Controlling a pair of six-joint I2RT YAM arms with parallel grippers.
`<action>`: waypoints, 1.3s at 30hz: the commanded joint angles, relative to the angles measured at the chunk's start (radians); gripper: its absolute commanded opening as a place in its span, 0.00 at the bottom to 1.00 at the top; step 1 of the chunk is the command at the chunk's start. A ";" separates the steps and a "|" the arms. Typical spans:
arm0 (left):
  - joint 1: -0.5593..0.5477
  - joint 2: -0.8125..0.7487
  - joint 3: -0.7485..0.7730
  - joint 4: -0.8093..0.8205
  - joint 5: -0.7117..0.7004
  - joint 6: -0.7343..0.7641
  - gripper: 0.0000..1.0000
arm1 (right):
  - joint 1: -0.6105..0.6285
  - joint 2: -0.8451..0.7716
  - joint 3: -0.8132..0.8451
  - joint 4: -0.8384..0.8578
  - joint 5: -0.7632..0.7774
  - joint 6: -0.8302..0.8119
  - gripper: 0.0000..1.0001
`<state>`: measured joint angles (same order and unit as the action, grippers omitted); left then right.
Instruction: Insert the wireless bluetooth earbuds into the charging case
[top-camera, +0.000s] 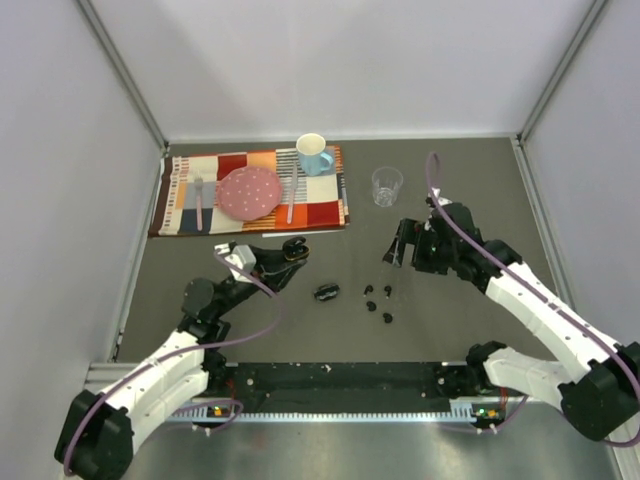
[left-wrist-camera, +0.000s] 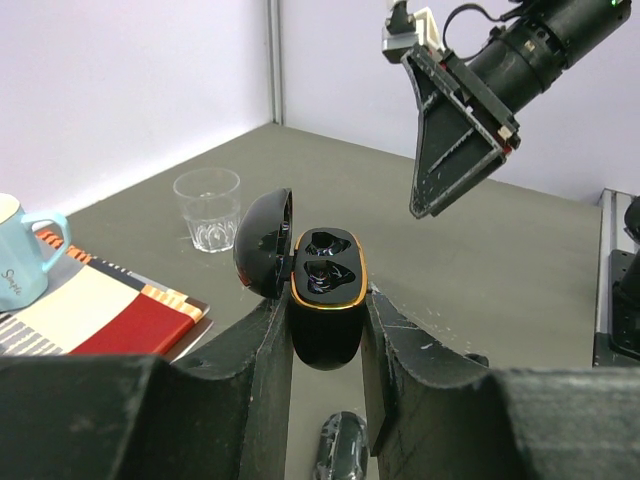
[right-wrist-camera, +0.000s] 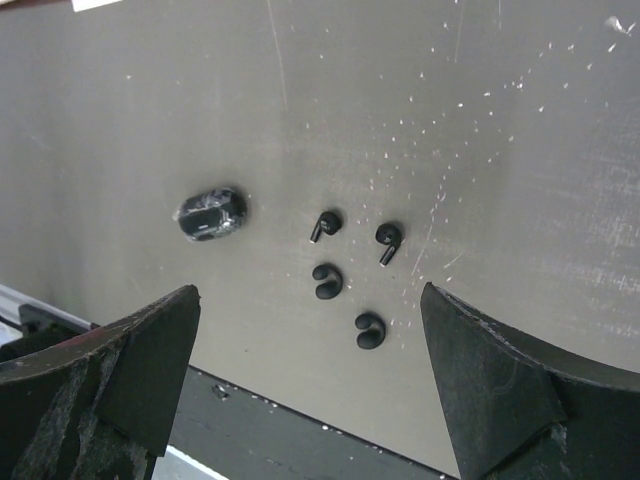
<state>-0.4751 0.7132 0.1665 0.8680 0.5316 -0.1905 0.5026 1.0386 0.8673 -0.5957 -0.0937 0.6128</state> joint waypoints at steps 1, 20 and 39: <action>0.007 -0.014 0.001 0.017 0.025 -0.015 0.00 | 0.025 0.020 -0.016 0.013 0.037 -0.001 0.92; 0.009 -0.041 -0.001 0.034 0.060 -0.032 0.00 | 0.054 0.098 -0.013 0.016 0.061 0.018 0.84; 0.007 -0.040 -0.013 0.054 0.067 -0.035 0.00 | 0.159 0.202 0.064 -0.033 0.180 -0.048 0.64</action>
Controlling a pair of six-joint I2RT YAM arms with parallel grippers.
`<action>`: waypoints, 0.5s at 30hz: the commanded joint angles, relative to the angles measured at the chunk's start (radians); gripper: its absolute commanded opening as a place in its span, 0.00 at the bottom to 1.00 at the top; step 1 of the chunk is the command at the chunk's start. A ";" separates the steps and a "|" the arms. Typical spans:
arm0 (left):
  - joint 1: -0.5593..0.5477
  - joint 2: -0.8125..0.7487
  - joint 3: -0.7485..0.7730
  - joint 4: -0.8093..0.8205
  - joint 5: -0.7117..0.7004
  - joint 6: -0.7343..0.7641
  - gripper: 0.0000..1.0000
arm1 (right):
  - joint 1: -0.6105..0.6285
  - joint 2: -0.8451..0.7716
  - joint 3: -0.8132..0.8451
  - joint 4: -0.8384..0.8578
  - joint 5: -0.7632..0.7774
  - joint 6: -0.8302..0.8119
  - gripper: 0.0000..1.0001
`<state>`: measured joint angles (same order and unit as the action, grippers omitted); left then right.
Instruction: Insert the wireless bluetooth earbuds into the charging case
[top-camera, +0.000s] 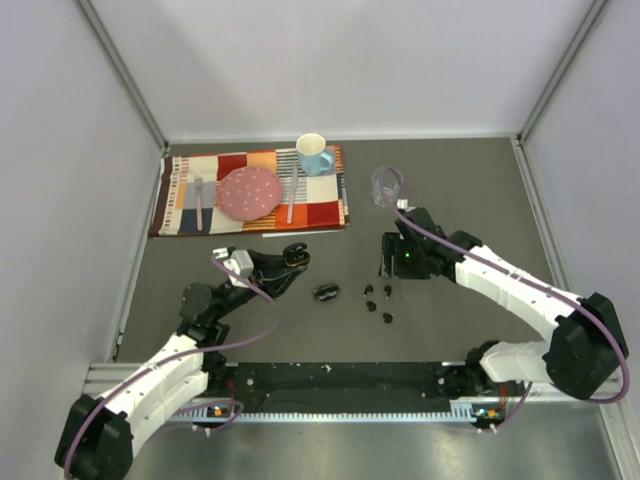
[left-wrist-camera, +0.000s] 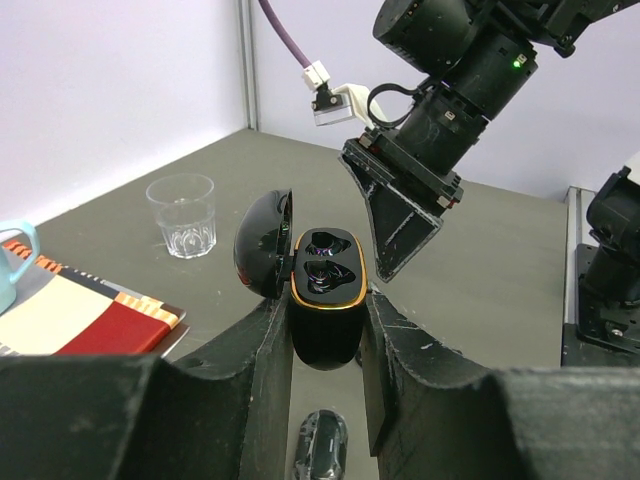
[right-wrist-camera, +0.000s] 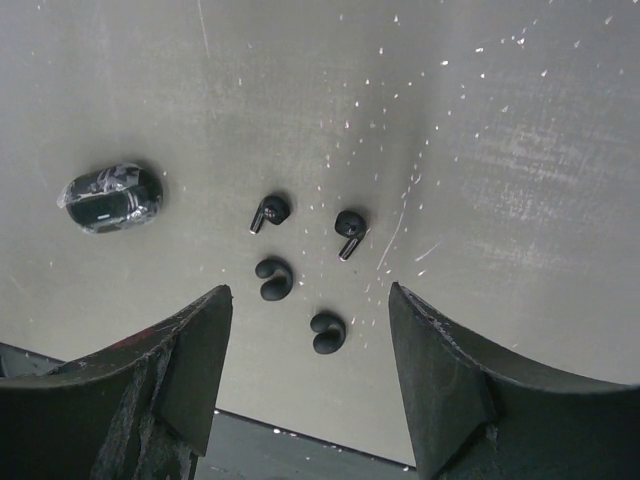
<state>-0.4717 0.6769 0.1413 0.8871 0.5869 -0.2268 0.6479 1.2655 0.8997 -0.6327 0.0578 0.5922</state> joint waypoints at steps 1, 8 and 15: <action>0.004 -0.004 0.015 0.027 0.014 0.004 0.00 | 0.013 -0.029 0.030 0.004 0.025 -0.028 0.66; 0.004 -0.004 0.029 -0.014 -0.004 0.017 0.00 | 0.013 -0.057 0.022 0.002 0.014 -0.043 0.72; 0.004 -0.011 0.072 -0.112 0.016 0.053 0.00 | 0.013 -0.055 0.015 0.004 0.011 -0.034 0.70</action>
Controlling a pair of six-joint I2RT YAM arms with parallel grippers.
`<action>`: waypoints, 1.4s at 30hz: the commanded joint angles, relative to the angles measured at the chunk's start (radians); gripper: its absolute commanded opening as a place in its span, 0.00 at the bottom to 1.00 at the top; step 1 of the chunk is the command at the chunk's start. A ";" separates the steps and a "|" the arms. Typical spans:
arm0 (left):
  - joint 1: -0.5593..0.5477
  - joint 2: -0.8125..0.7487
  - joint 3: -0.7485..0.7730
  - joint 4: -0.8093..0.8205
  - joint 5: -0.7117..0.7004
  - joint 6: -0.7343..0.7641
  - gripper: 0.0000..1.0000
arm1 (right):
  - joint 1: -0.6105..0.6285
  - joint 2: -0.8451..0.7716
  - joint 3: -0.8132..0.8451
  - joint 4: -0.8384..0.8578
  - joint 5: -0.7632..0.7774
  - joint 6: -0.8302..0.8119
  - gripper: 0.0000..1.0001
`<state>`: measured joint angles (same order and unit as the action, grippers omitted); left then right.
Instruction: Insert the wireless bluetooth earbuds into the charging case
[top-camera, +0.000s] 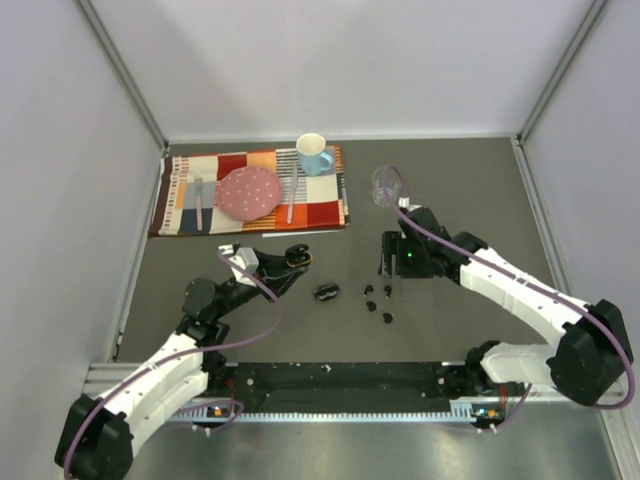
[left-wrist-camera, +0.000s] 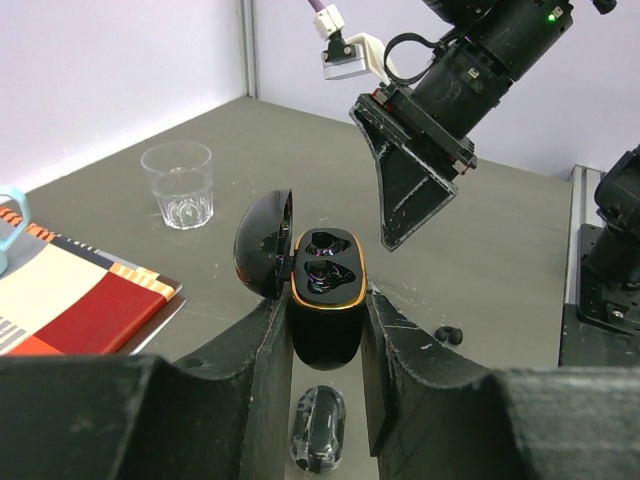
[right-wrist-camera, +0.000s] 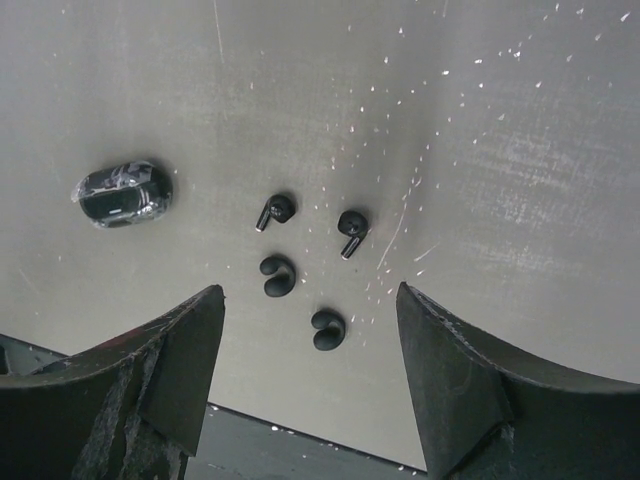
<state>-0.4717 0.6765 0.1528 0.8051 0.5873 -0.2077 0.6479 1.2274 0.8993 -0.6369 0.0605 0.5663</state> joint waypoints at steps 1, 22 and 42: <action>0.004 -0.011 0.067 -0.050 0.017 0.037 0.00 | 0.013 -0.017 0.015 0.006 0.002 -0.009 0.68; 0.004 -0.043 0.062 -0.081 0.005 0.039 0.00 | 0.035 0.130 -0.043 0.017 0.064 0.112 0.53; 0.004 -0.031 0.056 -0.073 0.012 0.036 0.00 | 0.036 0.322 0.042 0.079 0.088 0.093 0.49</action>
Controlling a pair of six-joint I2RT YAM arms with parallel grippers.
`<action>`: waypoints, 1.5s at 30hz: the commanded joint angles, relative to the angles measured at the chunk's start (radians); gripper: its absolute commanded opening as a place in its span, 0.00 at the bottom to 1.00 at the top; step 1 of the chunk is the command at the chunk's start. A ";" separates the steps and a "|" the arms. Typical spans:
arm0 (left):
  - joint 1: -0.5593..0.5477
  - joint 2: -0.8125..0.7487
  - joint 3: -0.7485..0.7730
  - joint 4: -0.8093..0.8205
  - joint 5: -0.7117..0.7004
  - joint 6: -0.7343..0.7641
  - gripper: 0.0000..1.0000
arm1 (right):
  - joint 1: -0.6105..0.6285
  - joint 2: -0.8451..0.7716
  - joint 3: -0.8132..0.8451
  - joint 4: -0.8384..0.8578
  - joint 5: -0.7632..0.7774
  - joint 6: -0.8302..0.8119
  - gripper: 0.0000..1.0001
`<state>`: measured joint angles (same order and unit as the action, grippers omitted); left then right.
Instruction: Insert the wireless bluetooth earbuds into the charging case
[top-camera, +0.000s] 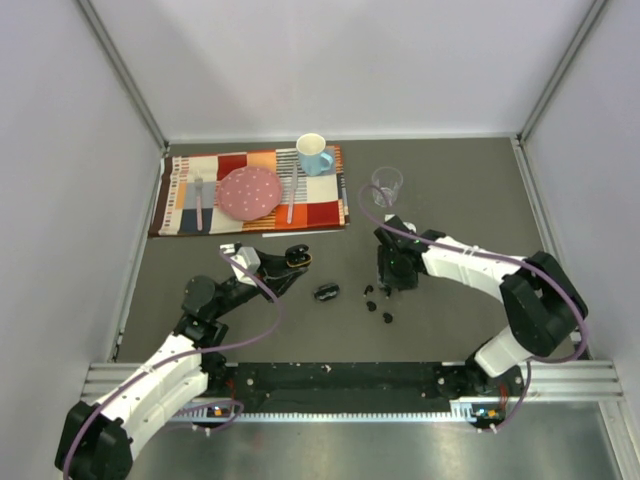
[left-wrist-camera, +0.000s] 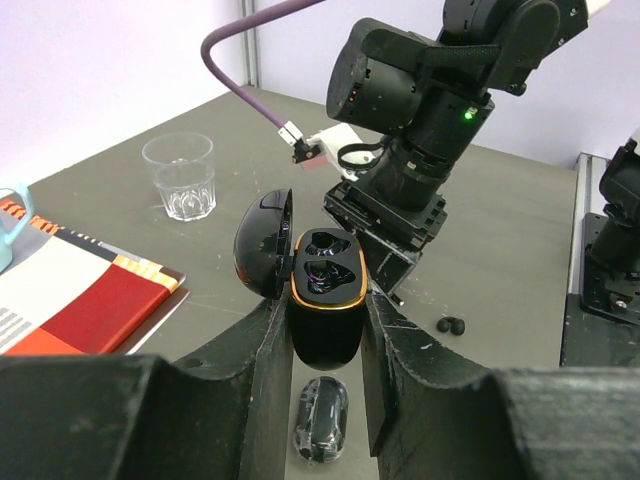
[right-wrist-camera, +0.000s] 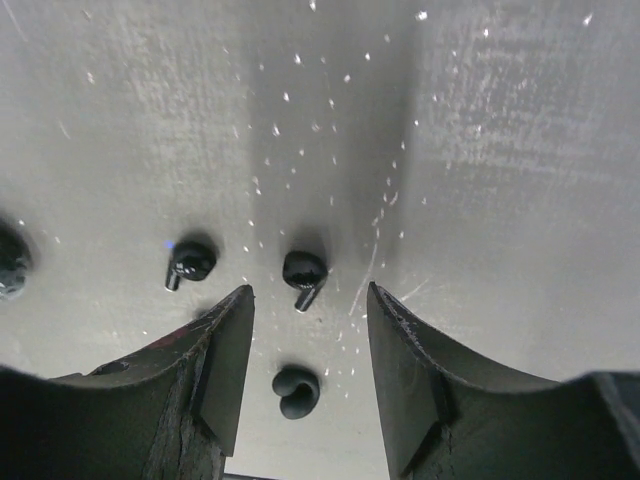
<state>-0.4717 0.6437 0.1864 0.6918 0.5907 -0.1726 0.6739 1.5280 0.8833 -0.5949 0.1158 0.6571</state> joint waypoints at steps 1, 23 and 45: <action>0.004 0.002 0.022 0.041 0.008 0.001 0.00 | 0.010 0.027 0.066 0.037 0.036 0.001 0.49; 0.004 0.016 0.024 0.058 0.020 0.002 0.00 | 0.013 0.080 0.063 0.038 0.053 0.001 0.40; 0.004 -0.006 0.013 0.046 0.003 0.002 0.00 | 0.038 0.133 0.049 0.050 0.065 0.026 0.28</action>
<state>-0.4717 0.6552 0.1860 0.6952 0.5941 -0.1726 0.6872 1.6176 0.9253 -0.5777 0.1894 0.6582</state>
